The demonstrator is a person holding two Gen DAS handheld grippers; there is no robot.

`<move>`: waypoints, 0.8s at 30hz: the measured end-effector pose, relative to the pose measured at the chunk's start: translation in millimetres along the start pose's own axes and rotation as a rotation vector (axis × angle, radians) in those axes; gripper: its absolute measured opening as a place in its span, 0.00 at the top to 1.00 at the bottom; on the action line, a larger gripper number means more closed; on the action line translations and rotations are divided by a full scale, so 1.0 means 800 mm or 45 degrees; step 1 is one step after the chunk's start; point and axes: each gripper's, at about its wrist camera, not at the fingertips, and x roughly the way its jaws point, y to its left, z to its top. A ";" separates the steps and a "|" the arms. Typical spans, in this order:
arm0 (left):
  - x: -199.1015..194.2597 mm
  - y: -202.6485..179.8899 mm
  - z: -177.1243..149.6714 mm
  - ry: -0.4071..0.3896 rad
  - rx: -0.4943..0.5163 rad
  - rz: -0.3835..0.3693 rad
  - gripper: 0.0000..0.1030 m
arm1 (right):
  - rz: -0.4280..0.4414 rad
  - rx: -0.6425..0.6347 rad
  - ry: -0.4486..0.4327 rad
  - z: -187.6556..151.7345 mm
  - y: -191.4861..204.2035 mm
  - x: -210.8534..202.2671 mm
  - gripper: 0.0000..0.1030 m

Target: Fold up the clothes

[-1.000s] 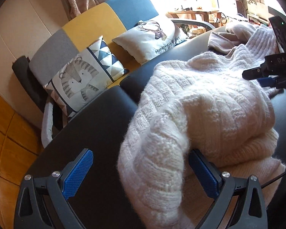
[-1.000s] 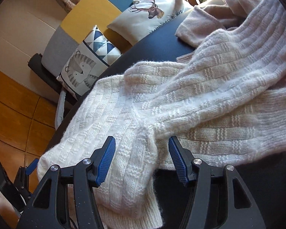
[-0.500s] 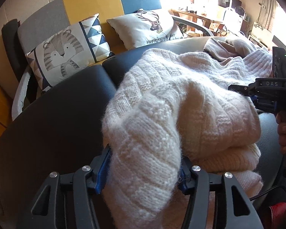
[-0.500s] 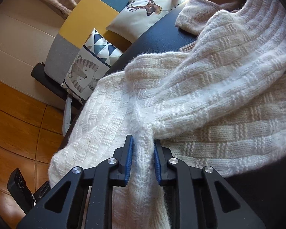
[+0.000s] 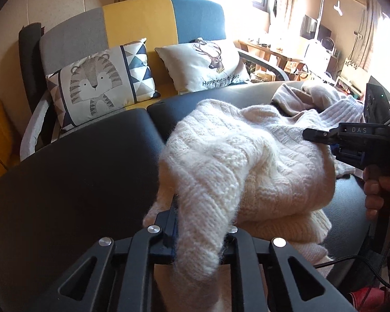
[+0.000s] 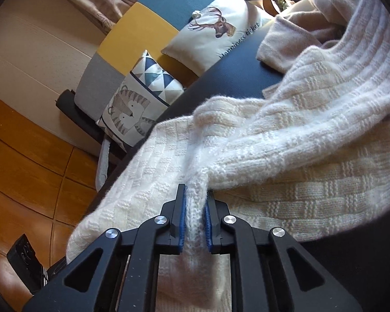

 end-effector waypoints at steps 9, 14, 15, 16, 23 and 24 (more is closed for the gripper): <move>-0.044 0.007 -0.006 -0.089 -0.095 -0.136 0.86 | 0.118 -0.108 -0.058 0.013 0.071 -0.028 0.88; -0.048 0.015 -0.027 -0.100 -0.134 -0.119 0.86 | 0.179 -0.205 -0.062 0.008 0.122 -0.033 0.88; -0.047 0.017 -0.032 -0.098 -0.137 -0.107 0.86 | 0.189 -0.226 -0.057 0.007 0.134 -0.033 0.88; -0.047 0.019 -0.036 -0.096 -0.138 -0.093 0.86 | 0.199 -0.247 -0.052 0.005 0.145 -0.031 0.88; -0.042 0.048 -0.071 -0.048 -0.228 -0.059 0.75 | 0.256 -0.386 0.012 -0.024 0.220 -0.007 0.88; -0.041 0.055 -0.077 -0.038 -0.262 -0.057 0.74 | 0.265 -0.405 0.023 -0.028 0.230 -0.003 0.88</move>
